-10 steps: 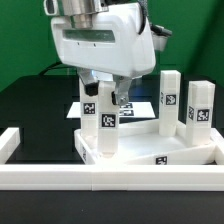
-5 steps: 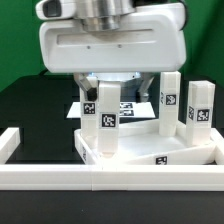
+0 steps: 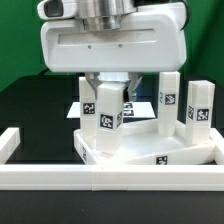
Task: Assemble desk
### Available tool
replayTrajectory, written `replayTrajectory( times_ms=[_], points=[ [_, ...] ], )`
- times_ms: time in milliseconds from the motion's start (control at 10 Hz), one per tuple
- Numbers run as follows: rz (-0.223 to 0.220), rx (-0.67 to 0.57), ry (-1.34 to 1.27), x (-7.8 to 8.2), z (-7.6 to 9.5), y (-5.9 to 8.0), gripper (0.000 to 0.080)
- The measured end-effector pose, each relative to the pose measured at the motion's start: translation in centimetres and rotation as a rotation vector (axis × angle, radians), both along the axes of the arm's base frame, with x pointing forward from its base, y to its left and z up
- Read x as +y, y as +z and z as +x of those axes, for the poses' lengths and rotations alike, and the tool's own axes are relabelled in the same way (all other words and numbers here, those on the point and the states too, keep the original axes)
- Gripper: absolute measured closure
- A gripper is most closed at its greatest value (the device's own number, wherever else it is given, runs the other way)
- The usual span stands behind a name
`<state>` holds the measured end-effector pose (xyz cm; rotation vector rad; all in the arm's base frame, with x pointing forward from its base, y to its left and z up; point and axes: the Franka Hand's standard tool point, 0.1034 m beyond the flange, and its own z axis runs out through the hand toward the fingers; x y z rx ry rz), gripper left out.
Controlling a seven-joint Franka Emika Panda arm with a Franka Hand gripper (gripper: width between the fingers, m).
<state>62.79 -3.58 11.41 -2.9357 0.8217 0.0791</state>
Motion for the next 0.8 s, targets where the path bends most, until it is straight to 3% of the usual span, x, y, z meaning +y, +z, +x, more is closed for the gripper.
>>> replayTrajectory(
  times_ms=[400, 600, 800],
  points=[
    [-0.009, 0.046, -0.508, 0.1, 0.2, 0.0, 0.0506],
    [0.034, 0.07, -0.859, 0.2, 0.9, -0.1, 0.0506],
    [0.045, 0.074, -1.051, -0.3, 1.1, -0.2, 0.0505]
  ],
)
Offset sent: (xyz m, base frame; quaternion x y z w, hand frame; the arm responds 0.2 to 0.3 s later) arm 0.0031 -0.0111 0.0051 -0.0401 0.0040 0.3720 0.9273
